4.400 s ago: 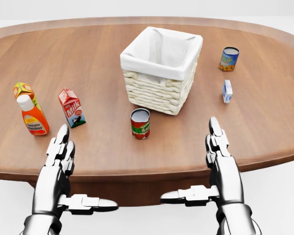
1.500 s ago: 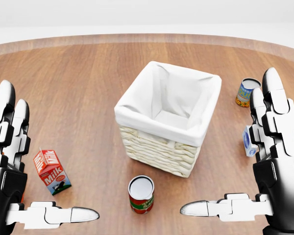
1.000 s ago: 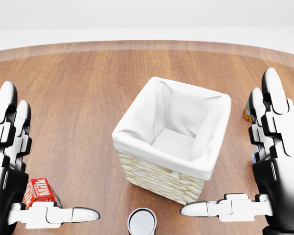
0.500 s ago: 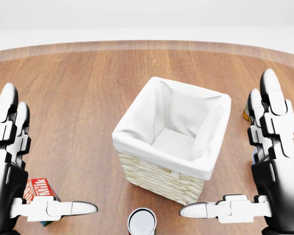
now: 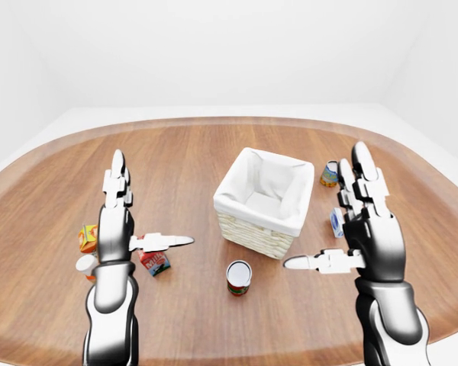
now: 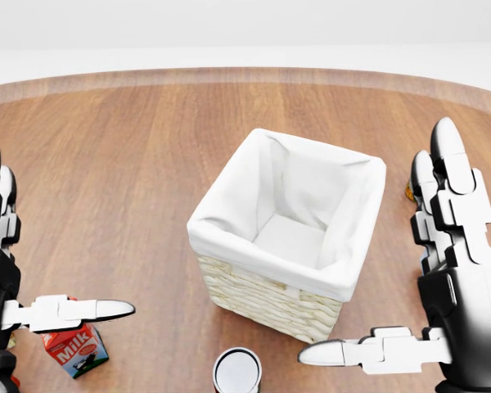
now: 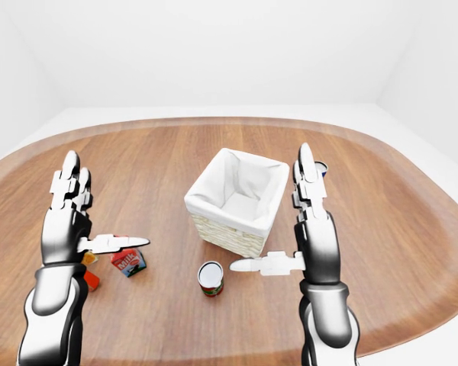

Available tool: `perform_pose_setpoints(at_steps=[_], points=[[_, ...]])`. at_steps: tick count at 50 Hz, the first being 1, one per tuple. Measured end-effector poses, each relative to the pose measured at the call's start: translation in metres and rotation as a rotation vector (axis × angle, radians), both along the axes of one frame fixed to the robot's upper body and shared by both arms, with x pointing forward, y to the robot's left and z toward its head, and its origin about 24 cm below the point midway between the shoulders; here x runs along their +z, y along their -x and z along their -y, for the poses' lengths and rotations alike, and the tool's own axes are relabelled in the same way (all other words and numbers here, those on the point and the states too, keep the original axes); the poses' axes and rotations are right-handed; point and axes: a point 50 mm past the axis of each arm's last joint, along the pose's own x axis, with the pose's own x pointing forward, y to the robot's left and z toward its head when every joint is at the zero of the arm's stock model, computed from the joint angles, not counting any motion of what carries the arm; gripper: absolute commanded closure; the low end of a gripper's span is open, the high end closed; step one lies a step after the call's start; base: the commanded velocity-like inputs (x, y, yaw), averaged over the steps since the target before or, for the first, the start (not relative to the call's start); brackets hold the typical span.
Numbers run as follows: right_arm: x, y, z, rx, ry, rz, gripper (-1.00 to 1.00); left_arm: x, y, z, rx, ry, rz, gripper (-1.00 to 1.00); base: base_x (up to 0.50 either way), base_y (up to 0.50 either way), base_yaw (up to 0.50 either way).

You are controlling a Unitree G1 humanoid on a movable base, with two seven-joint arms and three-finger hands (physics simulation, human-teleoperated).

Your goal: Pick the milk and place it in the basket.

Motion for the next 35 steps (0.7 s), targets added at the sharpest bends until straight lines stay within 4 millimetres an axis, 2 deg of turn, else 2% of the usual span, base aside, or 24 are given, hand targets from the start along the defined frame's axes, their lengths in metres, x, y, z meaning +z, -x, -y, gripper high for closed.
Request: perform_pose_setpoints(at_steps=[8, 16, 35], points=[[0.000, 0.000, 0.000, 0.001, -0.001, -0.001, -1.00, 0.001, -0.006, -0.011, 0.050, -0.034, 0.000, -1.00, 0.00, 0.00, 0.00], [0.000, 0.000, 0.000, 0.002, -0.001, 0.001, -1.00, -0.006, -0.012, -0.021, 0.117, -0.101, -0.040, -1.00, 0.00, 0.00, 0.00], [0.001, 0.000, 0.000, -0.002, -0.003, 0.003, -1.00, -0.019, -0.020, -0.031, 0.187, -0.203, -0.086, -1.00, 0.00, 0.00, 0.00]])
